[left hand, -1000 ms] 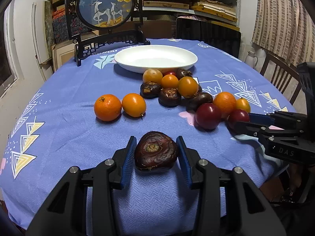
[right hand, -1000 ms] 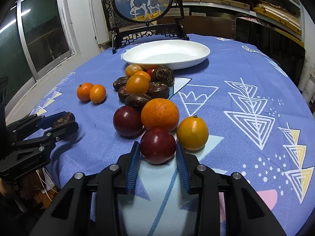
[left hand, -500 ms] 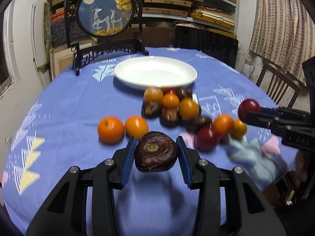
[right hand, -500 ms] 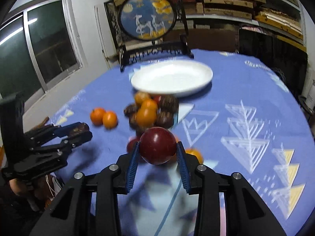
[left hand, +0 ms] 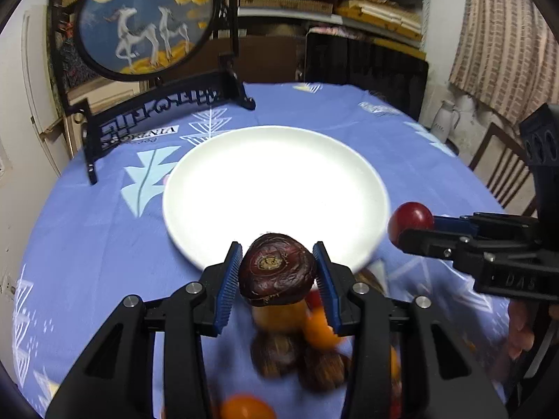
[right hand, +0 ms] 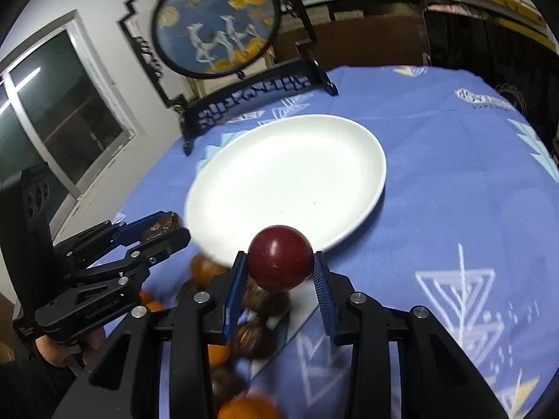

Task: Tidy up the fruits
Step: 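Carry both fruits over the white plate and open both tools to drop them, then grasp a large mandarin with the left tool while the right tool grasps an orange tomato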

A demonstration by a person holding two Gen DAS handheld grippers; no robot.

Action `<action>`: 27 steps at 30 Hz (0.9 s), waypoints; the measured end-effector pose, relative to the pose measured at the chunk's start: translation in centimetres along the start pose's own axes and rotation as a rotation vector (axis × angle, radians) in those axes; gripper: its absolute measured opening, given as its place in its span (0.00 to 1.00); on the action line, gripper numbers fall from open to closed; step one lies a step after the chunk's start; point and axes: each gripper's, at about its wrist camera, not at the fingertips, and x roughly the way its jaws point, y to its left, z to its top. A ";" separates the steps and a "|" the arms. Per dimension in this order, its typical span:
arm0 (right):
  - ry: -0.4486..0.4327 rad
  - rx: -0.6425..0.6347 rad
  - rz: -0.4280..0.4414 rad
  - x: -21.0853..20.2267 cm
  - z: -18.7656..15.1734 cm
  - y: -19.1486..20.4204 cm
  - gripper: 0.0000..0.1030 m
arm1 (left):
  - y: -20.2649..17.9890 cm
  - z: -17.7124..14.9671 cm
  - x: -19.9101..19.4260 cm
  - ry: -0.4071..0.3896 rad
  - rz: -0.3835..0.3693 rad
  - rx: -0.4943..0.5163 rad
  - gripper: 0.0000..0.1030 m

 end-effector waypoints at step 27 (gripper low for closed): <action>-0.100 0.199 -0.012 -5.8 -10.4 -5.2 0.66 | 4.8 -13.2 -9.2 0.044 0.096 0.038 0.79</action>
